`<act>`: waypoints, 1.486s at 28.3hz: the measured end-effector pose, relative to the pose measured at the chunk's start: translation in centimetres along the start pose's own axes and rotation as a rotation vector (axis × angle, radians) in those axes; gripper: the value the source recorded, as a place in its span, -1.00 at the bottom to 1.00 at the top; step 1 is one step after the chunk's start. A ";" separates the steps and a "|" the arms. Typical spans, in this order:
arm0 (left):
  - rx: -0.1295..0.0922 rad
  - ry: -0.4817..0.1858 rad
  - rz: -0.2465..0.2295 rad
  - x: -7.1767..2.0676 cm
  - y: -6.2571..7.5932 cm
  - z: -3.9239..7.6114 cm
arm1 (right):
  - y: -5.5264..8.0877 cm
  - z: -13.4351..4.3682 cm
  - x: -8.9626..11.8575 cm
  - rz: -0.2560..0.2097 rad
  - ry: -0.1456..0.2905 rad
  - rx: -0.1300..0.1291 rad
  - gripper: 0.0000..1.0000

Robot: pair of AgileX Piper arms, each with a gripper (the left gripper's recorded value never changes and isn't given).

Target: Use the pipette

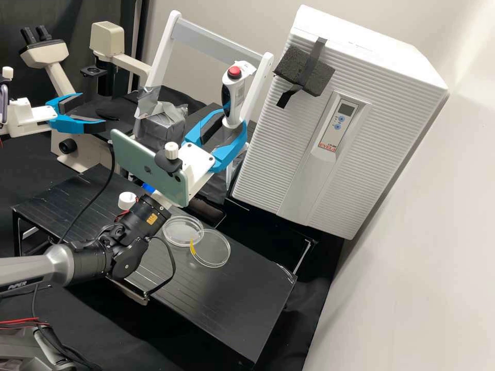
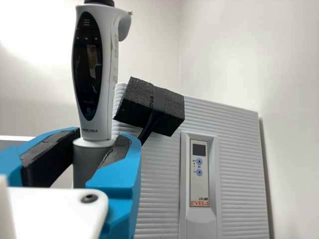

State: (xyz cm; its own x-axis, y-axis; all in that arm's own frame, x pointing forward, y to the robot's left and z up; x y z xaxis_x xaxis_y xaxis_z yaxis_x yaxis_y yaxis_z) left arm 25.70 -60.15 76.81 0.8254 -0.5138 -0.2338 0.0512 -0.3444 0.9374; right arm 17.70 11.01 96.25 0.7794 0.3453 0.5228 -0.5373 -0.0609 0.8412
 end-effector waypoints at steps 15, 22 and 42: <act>-0.002 0.003 0.001 0.00 0.0 0.0 | -3.8 0.2 0.4 -0.184 0.012 0.306 -1.00; -0.007 -0.008 -0.003 0.02 -0.2 0.4 | -4.6 0.2 0.2 -0.228 0.010 0.357 -1.00; 0.011 -0.006 -0.001 0.02 -0.1 0.3 | -7.3 -3.2 5.0 -0.239 -0.033 0.235 -1.00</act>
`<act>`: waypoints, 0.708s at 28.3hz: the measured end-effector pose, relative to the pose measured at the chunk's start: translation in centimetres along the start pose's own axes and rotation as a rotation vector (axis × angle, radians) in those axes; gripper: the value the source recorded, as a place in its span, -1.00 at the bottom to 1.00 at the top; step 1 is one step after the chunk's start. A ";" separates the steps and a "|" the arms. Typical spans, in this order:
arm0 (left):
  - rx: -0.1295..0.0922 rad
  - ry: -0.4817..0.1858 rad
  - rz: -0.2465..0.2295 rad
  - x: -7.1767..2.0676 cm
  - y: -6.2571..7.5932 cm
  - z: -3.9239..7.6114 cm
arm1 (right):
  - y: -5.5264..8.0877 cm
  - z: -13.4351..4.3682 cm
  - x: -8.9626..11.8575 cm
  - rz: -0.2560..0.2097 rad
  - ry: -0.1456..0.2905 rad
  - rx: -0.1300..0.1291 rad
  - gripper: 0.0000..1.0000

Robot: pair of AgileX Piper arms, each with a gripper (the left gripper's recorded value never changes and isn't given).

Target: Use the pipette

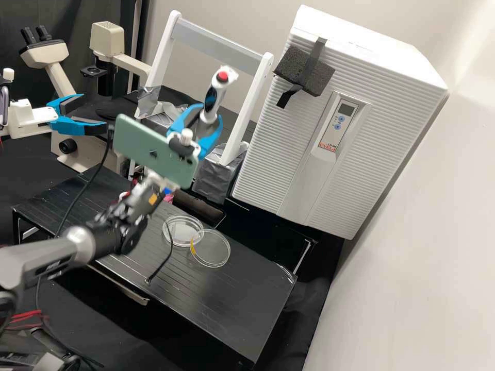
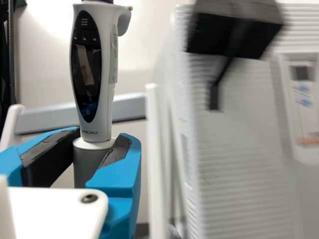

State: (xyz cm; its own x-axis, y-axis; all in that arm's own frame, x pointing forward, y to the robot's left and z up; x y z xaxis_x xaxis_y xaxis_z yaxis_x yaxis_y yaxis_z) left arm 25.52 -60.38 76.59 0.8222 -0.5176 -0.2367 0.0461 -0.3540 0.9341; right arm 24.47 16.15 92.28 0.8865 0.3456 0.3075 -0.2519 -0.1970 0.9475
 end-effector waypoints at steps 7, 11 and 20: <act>0.000 0.000 0.000 0.00 0.0 0.0 | -2.7 -3.3 3.2 -0.060 0.072 -0.098 -1.00; 0.000 0.000 0.000 0.00 0.0 0.0 | -2.8 -2.9 3.2 -0.071 0.041 -0.086 -1.00; -0.005 -0.005 -0.002 0.01 -0.1 0.2 | -0.7 -2.7 6.2 -0.078 -0.032 -0.059 -1.00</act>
State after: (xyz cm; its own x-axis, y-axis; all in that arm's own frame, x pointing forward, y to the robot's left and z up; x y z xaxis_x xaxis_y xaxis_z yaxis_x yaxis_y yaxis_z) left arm 25.40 -60.52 76.45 0.8193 -0.5209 -0.2396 0.0502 -0.3512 0.9350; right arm 29.04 20.91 93.80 0.9162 0.3279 0.2306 -0.2030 -0.1163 0.9722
